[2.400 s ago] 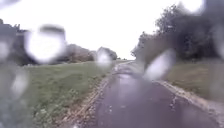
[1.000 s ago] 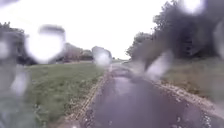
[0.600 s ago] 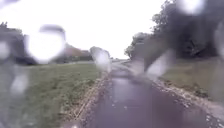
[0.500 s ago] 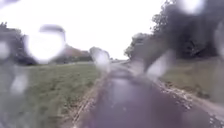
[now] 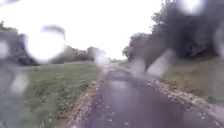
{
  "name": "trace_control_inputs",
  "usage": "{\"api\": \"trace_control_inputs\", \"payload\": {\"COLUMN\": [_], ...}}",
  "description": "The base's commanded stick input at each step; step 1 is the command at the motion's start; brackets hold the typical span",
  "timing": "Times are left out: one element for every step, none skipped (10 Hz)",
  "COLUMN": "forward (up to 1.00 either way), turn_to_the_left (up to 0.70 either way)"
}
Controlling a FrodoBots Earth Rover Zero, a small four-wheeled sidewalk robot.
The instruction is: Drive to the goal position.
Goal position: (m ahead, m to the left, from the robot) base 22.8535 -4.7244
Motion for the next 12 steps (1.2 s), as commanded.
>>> {"api": "trace_control_inputs", "payload": {"forward": [0.70, 0.70, 0.70, 0.70, 0.70, 0.70, 0.70, 0.70, 0.70, 0.70, 0.70, 0.70], "turn_to_the_left": [0.00, 0.00, 0.00, 0.00, 0.00, 0.00, 0.00, 0.00, 0.00, 0.00, 0.00, 0.00]}}
